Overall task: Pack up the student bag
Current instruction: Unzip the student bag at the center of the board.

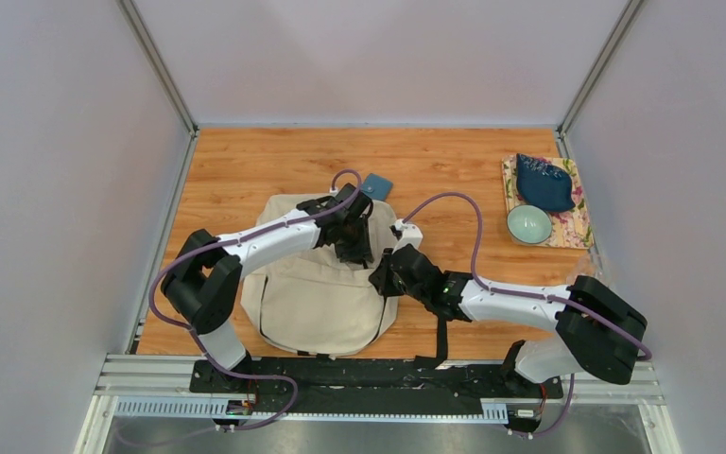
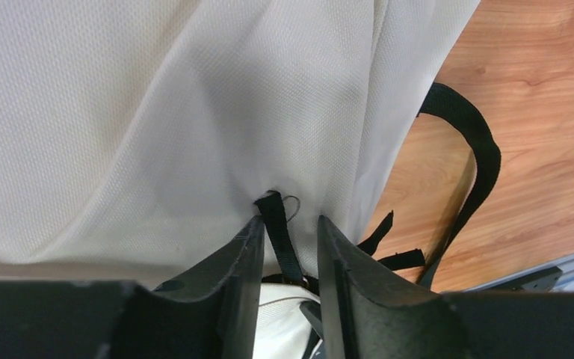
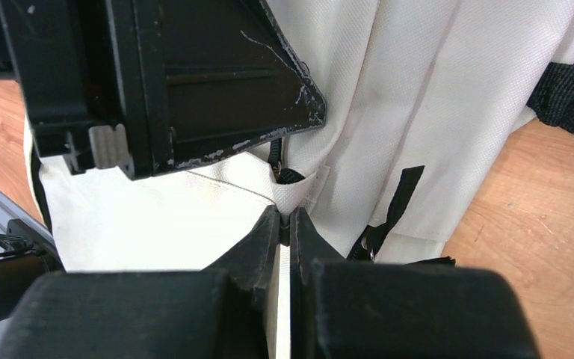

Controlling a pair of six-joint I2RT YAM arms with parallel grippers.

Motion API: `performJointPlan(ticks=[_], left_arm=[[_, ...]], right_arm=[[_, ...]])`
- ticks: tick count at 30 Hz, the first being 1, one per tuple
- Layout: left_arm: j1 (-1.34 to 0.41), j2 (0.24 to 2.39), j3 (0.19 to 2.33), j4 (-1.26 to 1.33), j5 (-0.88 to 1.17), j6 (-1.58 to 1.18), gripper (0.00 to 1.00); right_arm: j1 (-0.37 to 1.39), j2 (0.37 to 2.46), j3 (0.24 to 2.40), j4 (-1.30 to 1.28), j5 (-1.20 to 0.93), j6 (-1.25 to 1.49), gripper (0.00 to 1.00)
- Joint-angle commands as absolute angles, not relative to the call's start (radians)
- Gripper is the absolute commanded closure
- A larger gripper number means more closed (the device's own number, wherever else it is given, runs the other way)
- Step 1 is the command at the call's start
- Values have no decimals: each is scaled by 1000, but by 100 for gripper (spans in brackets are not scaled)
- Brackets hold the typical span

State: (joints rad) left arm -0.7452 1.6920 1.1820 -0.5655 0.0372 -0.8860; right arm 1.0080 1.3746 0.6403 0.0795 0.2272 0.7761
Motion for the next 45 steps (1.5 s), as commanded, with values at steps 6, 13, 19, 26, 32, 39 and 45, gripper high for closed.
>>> performJointPlan(ticks=[6,13,19,26,32,39,45], left_arm=[[-752,1756,1227,-598,6,-787,85],[-761,1756,1230,-603,2,-735,100],[-772,1675,1184,-591,-116,-719,100],[-765,1560,1118,-612,-215,-680,100],[-744,1457,1019,-580,-253,-649,100],[-707,1378,969,-584,-273,-623,100],[-661,1315,960,-624,-307,-591,100]], right_arm=[[1034,1335,657,101,279,729,100],[1039,1338,661,89,288,730,100],[1028,1351,663,61,295,767,100],[967,1353,617,120,195,825,100],[937,1332,591,127,158,828,100],[933,1328,557,140,149,848,100],[930,1328,555,121,160,848,100]])
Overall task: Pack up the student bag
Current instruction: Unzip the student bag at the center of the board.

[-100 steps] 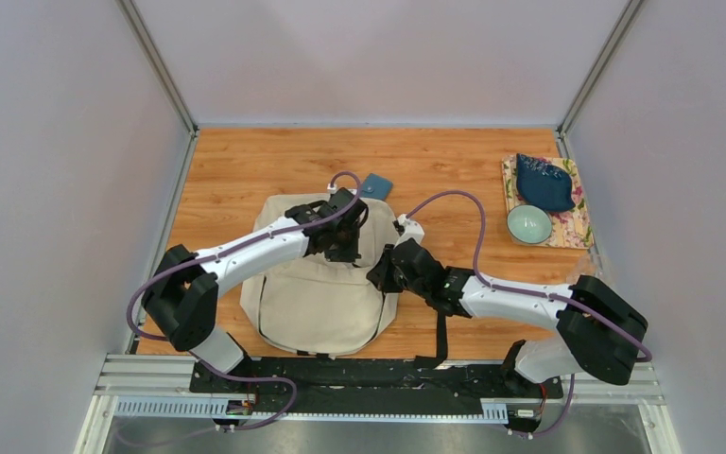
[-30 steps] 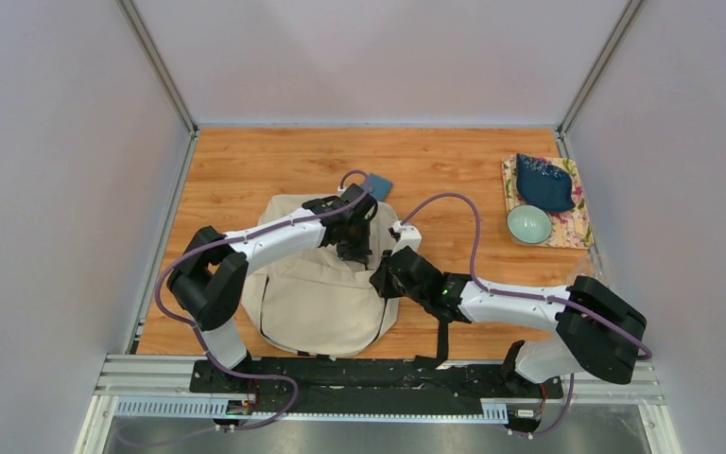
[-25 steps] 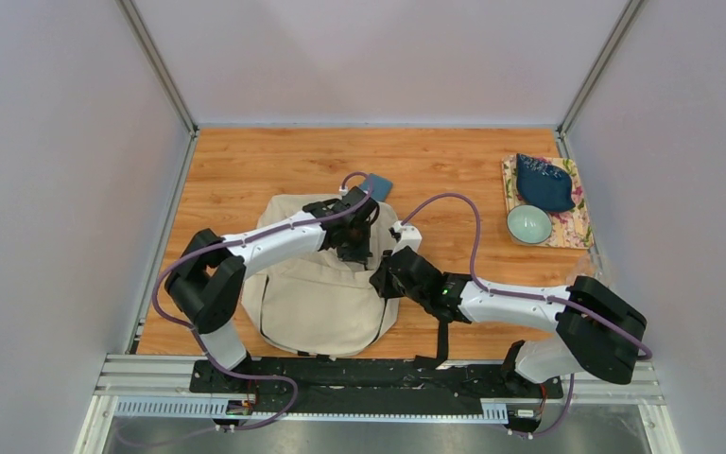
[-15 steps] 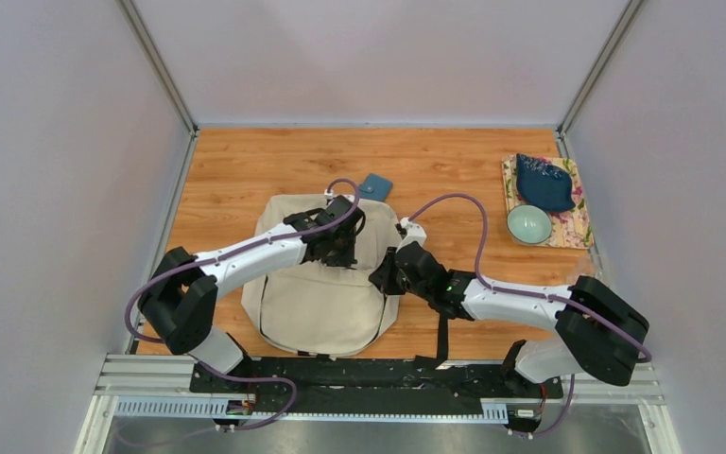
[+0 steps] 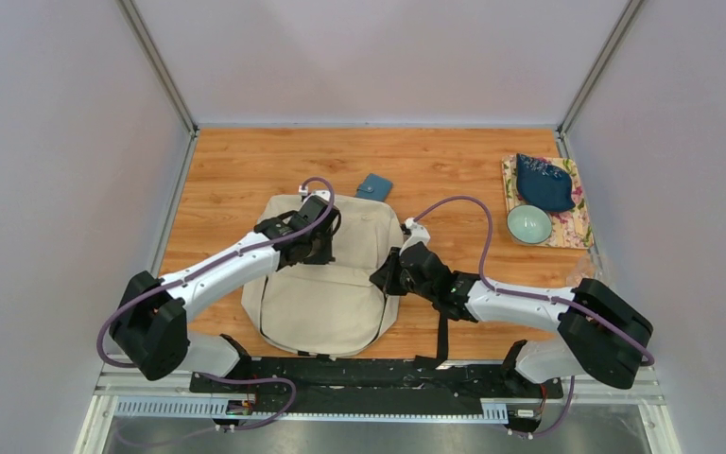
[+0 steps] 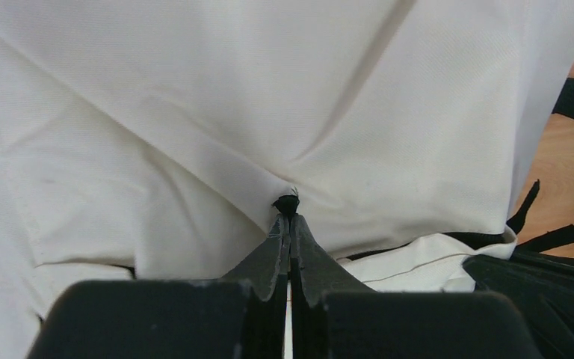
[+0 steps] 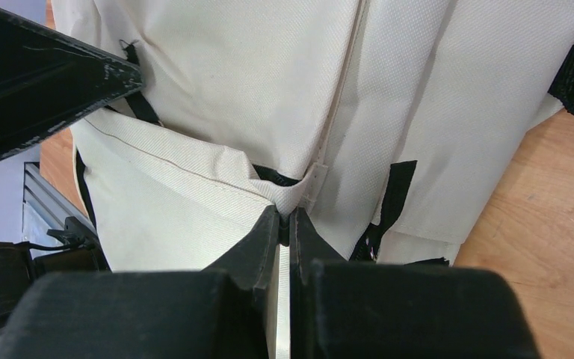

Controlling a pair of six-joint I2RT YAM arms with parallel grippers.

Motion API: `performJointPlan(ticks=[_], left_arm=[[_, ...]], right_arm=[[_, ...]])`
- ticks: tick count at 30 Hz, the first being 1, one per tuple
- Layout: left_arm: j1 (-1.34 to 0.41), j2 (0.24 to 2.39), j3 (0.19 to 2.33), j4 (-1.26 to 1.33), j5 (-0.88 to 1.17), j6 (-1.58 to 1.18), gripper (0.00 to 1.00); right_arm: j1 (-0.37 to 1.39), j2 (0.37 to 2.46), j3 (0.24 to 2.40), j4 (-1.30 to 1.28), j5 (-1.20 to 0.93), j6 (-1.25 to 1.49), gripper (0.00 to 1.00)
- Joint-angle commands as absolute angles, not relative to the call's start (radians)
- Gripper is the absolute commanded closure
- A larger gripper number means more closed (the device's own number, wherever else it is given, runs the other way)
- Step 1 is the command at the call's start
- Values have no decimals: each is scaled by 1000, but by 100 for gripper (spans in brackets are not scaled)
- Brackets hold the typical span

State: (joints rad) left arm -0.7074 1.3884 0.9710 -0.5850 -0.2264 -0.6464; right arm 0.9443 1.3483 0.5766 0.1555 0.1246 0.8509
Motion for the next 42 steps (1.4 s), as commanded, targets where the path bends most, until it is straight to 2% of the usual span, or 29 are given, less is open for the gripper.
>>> performJointPlan(ticks=[1,15,19,21,22,23,25,26,30,35,39,42], left_arm=[[-651,1304,956,-629,-310,-585,100],[-329,1006,808,-741,-311,-445,100],[-302,974,788,-733,-241,-422,100],[-304,965,776,-726,-186,-434,77],[-302,950,770,-721,-170,-440,66],[-304,939,758,-704,-154,-452,48],[-302,908,750,-696,-152,-460,37],[-302,901,755,-698,-159,-462,32],[-302,879,787,-719,-176,-457,25],[-301,907,801,-721,-181,-456,23],[-285,946,787,-703,-163,-459,23],[-249,971,772,-677,-146,-457,22]], right_arm=[[931,1324,549,118,163,850,100],[819,1261,503,71,127,859,100],[816,1220,511,37,132,838,100],[816,1201,512,38,112,809,100],[816,1177,518,31,80,795,96],[816,1166,526,17,72,767,80],[816,1117,561,-82,93,743,63],[818,1091,572,-112,116,736,50],[757,985,597,-205,205,712,37],[566,983,640,-226,98,704,36],[382,1136,692,-190,-72,693,36],[325,1228,734,-124,-138,696,36]])
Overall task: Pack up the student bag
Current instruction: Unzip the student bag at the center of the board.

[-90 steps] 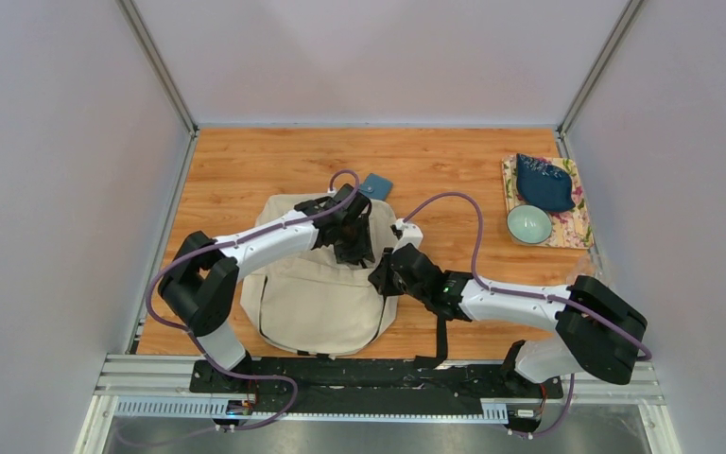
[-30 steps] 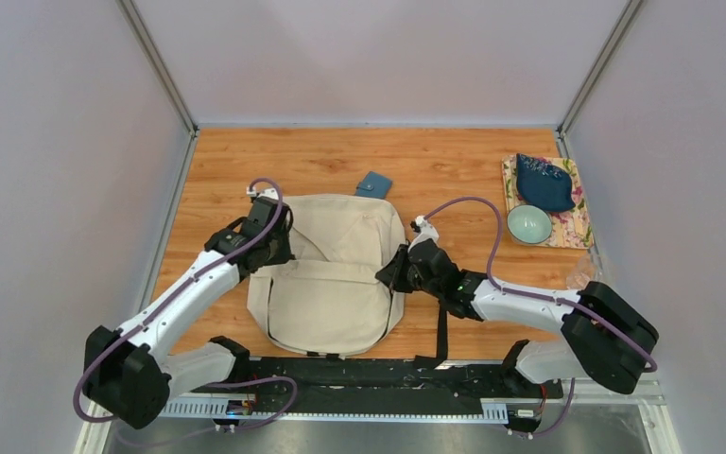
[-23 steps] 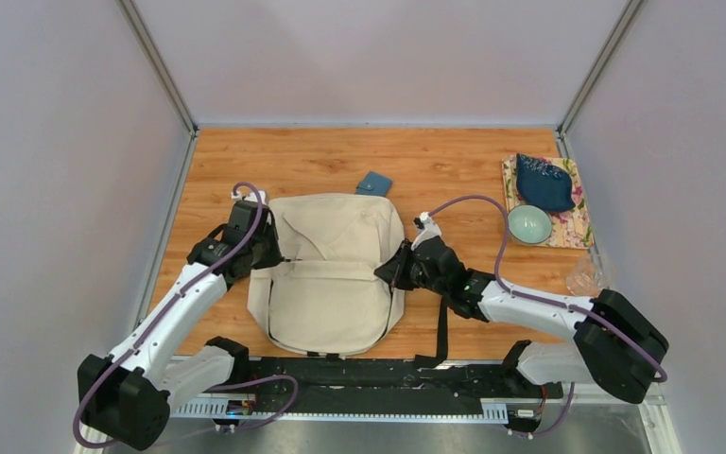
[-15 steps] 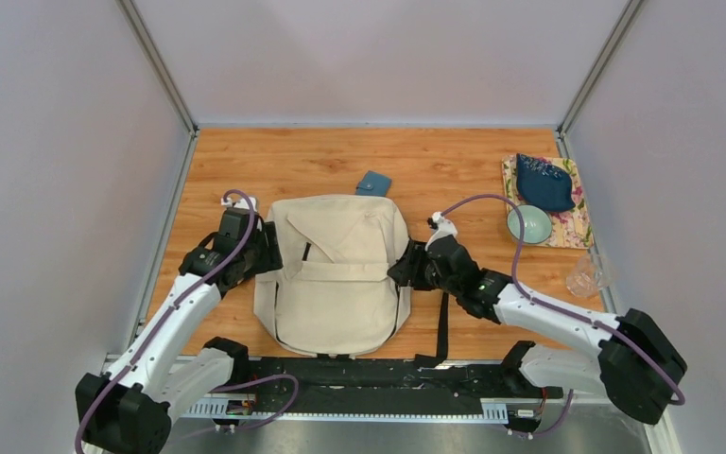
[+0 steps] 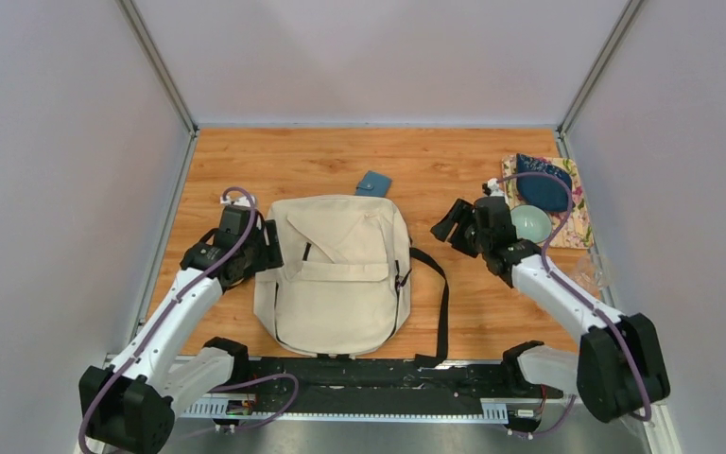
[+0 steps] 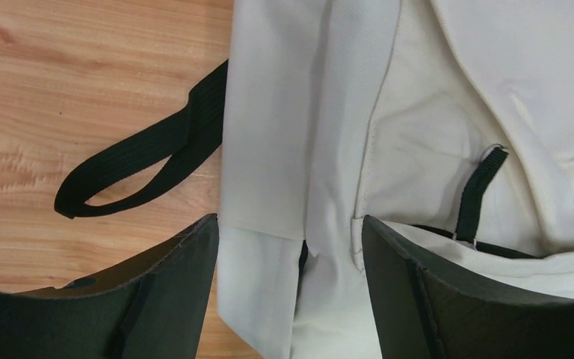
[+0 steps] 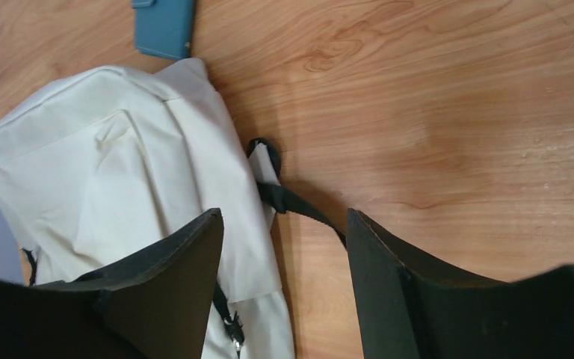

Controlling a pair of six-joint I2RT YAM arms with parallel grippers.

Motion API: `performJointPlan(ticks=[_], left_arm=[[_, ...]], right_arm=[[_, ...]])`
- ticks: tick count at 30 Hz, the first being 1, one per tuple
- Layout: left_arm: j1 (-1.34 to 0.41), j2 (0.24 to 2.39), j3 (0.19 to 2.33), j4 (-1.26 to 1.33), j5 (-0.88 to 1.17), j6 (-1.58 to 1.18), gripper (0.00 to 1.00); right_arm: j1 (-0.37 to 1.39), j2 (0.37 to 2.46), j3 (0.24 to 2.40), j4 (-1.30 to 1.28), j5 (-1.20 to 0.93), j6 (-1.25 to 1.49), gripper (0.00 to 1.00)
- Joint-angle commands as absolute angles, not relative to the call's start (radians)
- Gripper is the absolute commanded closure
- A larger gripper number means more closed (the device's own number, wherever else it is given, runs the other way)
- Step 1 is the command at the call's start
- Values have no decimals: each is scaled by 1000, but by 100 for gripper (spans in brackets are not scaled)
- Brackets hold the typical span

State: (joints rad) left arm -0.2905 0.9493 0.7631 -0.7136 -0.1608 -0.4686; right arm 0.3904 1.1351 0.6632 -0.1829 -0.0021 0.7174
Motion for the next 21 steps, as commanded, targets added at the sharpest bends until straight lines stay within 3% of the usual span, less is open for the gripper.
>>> performJointPlan(ticks=[1,7,11,21], left_arm=[[-233,986,766,-660,-135,-456,22],[-80,1046,700,-565,37,-459,21],[-15,1106,655,-519,126,-482,20],[-6,1140,675,-543,57,-489,19]], right_arm=[[315,1318,758,-123,-175,695,36],[311,1627,870,-14,-455,707,43],[412,1693,920,20,-488,677,47],[612,1830,1133,43,-566,675,48]])
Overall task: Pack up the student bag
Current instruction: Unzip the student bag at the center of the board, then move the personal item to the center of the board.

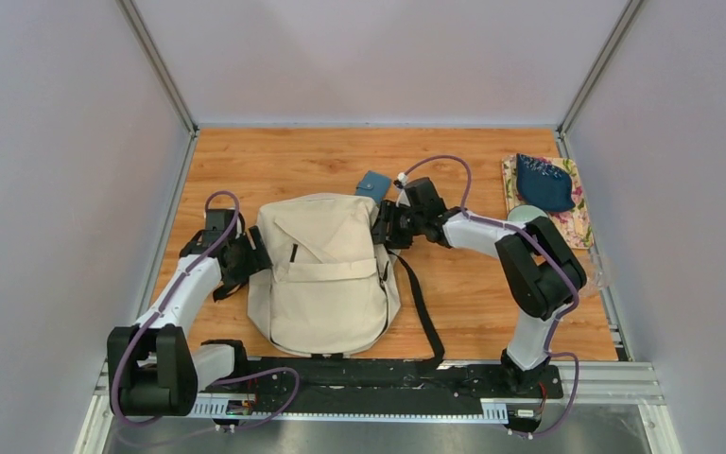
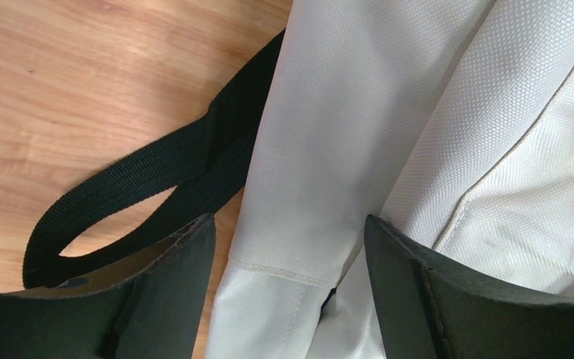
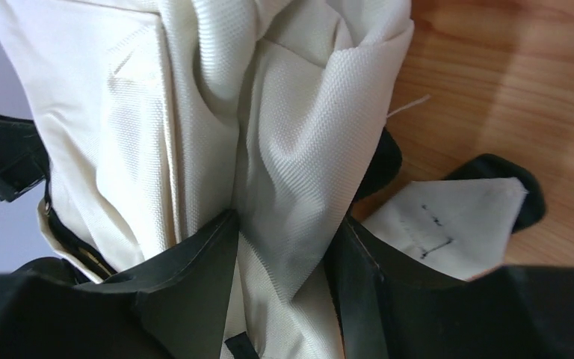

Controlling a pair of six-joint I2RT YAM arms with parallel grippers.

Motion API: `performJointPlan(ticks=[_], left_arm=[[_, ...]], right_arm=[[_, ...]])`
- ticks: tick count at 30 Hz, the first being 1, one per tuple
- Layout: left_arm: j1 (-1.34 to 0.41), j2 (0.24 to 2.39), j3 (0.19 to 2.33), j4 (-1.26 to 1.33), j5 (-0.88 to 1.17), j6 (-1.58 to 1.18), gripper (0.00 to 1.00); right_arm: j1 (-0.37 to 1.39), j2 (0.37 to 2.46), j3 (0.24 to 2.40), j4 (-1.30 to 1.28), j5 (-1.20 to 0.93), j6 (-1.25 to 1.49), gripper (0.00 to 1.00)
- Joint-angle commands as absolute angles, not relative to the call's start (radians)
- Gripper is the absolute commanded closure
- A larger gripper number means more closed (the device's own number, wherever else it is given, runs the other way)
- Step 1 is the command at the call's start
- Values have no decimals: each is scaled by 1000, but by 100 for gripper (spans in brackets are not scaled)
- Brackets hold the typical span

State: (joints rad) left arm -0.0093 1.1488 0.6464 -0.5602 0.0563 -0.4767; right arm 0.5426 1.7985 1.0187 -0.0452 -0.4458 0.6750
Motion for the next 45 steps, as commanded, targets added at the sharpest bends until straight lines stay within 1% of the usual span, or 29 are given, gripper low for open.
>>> performJointPlan(ticks=[1,3,4,7,8,11,13,14,16,18,19,20,21,24,26,28,29,32,34,37,40,45], left_arm=[[15,1135,676,-554,35,-489,19],[26,1120,680,-564,15,-488,19],[32,1115,687,-572,5,-482,19],[41,1101,710,-597,3,-463,18],[41,1097,716,-603,2,-457,18],[44,1080,730,-614,-31,-445,18],[43,1066,736,-617,-32,-439,18],[43,1063,739,-618,-35,-437,18],[43,1054,742,-626,-40,-433,18],[43,1043,742,-627,-32,-433,18],[41,1039,742,-629,-22,-433,17],[43,1034,742,-632,-17,-433,17],[43,1026,744,-637,-12,-433,17],[43,1008,747,-646,-14,-426,17],[43,1002,750,-652,-24,-417,17],[44,994,753,-657,-31,-411,17],[44,991,752,-658,-34,-410,17],[44,988,756,-657,-40,-403,17],[44,985,759,-663,-44,-399,16],[44,977,756,-667,-49,-394,16],[44,973,756,-673,-52,-388,16],[44,957,749,-680,-45,-388,16]], right_arm=[[618,1833,1149,32,-571,664,48],[623,1829,1186,-53,-531,638,48],[618,1806,1190,-86,-421,626,45],[551,1763,1195,-143,-295,615,42],[499,1756,1200,-143,-291,618,41],[419,1775,1265,-155,-296,615,39],[396,1811,1331,-196,-299,615,39],[388,1853,1401,-221,-279,617,39],[390,1893,1459,-256,-214,620,37],[390,1988,1567,-268,-192,633,36],[390,2029,1625,-288,-175,640,31],[393,2066,1732,-348,-158,643,30],[393,2151,1800,-383,-134,647,30],[400,2287,1984,-462,-88,643,30],[428,2328,2041,-474,-66,592,29],[452,2344,2040,-433,-64,545,28],[471,2342,2027,-370,-67,516,28],[494,2344,1968,-287,-74,496,27],[497,2352,1965,-278,-84,492,27],[506,2375,1980,-324,-16,473,26],[509,2430,2046,-448,76,450,26],[502,2433,1959,-486,117,443,25]])
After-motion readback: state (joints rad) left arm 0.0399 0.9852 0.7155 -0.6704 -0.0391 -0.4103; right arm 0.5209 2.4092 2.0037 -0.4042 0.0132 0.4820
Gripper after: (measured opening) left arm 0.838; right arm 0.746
